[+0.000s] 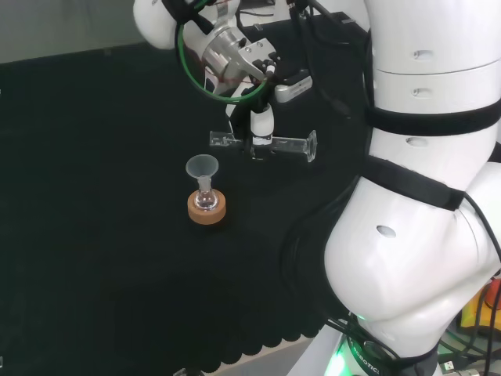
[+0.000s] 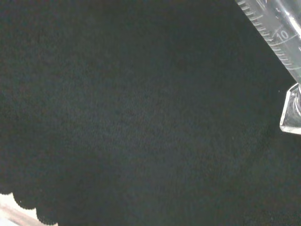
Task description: Pour the water from the graduated cylinder into the round-bottom flask.
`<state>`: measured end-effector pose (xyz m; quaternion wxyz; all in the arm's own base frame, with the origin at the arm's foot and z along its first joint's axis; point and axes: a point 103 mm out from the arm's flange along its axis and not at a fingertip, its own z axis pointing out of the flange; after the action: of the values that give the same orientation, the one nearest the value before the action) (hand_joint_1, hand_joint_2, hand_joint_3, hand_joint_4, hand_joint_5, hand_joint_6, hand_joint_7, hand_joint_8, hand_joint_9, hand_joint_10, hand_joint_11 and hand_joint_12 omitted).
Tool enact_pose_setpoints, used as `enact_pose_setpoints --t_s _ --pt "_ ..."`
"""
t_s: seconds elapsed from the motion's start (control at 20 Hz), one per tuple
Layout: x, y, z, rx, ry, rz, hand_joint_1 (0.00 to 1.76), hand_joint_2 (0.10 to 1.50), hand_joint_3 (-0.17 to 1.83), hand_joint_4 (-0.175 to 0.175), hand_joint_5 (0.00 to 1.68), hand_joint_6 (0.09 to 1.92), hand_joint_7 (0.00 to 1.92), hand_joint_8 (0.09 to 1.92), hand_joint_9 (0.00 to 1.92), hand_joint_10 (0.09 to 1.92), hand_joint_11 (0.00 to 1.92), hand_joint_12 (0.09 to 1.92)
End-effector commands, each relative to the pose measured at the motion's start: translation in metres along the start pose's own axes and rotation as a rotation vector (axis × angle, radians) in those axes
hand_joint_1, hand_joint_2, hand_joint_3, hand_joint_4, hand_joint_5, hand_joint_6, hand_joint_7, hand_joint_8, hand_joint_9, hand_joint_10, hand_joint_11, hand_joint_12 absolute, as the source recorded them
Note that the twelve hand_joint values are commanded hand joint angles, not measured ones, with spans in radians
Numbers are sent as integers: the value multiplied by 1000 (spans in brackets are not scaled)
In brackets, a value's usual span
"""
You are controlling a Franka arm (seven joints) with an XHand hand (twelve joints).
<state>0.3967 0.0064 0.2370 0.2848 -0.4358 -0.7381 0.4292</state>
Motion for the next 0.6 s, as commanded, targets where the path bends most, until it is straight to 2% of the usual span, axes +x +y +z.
enact_pose_setpoints --t_s 0.05,0.3,0.6 --pt "-16 -8 2 -160 75 -94 1257 1122 0 -175 953 1041 989 1024 1420 97 1202 764" --pt "-23 -12 1 -301 98 -146 1257 1122 0 -175 953 1040 989 1024 1421 95 1202 764" --pt "-34 -7 2 -375 132 -192 1257 1122 0 -175 953 1040 988 1024 1419 93 1199 763"
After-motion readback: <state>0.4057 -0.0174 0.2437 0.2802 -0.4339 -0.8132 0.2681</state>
